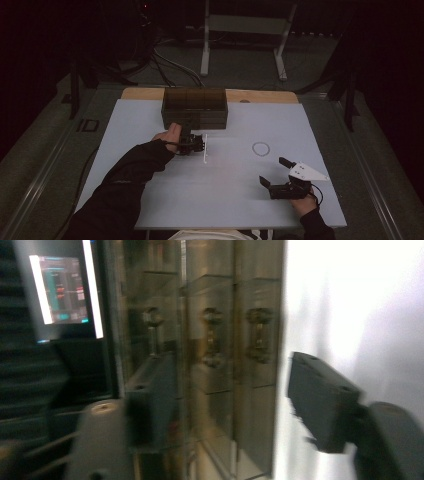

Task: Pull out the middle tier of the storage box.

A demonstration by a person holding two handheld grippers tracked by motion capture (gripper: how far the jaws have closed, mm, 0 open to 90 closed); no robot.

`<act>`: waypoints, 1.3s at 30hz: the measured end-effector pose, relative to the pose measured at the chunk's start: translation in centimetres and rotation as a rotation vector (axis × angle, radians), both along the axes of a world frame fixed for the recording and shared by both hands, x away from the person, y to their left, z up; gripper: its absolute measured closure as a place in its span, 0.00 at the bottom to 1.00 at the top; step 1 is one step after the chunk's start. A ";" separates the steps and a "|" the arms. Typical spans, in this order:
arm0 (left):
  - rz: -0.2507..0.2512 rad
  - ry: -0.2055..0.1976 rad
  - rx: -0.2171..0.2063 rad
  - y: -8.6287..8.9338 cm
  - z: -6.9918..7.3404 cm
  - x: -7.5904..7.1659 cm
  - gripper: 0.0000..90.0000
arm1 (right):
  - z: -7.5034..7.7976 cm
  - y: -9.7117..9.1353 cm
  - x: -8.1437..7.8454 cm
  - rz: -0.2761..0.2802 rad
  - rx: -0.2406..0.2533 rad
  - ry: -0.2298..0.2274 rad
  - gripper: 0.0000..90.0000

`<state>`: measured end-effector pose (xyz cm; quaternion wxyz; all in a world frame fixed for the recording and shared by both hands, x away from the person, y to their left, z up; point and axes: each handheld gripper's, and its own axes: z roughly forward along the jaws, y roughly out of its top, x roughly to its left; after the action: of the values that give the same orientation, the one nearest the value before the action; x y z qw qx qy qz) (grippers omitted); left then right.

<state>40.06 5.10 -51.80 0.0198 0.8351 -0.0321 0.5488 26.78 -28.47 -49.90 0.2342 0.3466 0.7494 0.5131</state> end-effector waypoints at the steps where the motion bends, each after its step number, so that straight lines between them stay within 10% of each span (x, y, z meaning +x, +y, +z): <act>1: 0.011 -0.012 -0.005 0.0 -0.1 0.0 0.50 | 0.0 0.0 0.0 0.000 0.000 0.000 0.00; 12: 0.027 -0.087 0.064 -0.4 -0.6 1.0 0.67 | 0.0 0.0 0.0 0.000 0.002 0.001 0.00; 39: 0.043 -0.116 0.078 -0.7 -1.4 1.9 0.79 | 0.0 0.0 0.0 0.001 0.000 0.008 0.00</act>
<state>41.98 4.43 -53.19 -0.0266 0.8024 -0.0367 0.5951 26.77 -28.51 -49.91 0.2310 0.3482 0.7505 0.5120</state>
